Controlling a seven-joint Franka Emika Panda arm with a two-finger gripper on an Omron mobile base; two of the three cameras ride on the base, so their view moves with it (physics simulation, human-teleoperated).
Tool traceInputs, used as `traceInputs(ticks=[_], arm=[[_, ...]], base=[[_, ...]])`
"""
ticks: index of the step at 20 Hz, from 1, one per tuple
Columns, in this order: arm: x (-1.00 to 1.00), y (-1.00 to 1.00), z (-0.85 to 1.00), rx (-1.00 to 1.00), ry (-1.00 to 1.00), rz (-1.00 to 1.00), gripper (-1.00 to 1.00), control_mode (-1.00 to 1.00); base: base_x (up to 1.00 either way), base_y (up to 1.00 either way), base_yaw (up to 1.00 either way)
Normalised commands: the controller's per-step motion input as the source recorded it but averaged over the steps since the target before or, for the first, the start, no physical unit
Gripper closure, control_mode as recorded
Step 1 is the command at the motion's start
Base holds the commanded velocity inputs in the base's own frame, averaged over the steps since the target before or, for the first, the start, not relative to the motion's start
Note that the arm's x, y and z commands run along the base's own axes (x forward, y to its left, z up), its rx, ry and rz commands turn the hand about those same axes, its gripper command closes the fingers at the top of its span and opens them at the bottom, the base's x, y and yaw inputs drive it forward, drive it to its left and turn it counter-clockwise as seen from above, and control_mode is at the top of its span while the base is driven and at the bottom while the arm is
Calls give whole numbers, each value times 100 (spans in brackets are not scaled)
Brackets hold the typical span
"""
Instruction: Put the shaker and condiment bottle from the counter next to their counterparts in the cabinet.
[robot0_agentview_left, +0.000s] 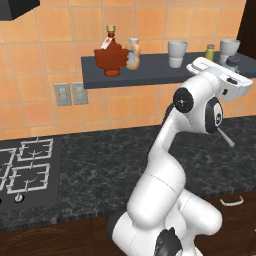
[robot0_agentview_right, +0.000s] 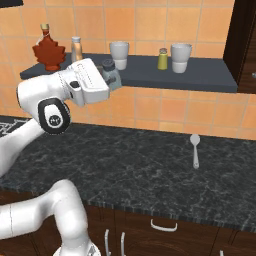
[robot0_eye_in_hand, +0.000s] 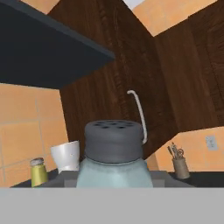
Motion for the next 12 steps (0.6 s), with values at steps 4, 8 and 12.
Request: traceInputs(ticks=[4,8,12], arm=[[3,-2,4,0,19,-3,100,-100],[0,-24,46,3,5,-4,100,-100],[0,-18,28,1,7,-2,100,-100]], base=[[0,0,0],[0,0,0],[0,0,0]])
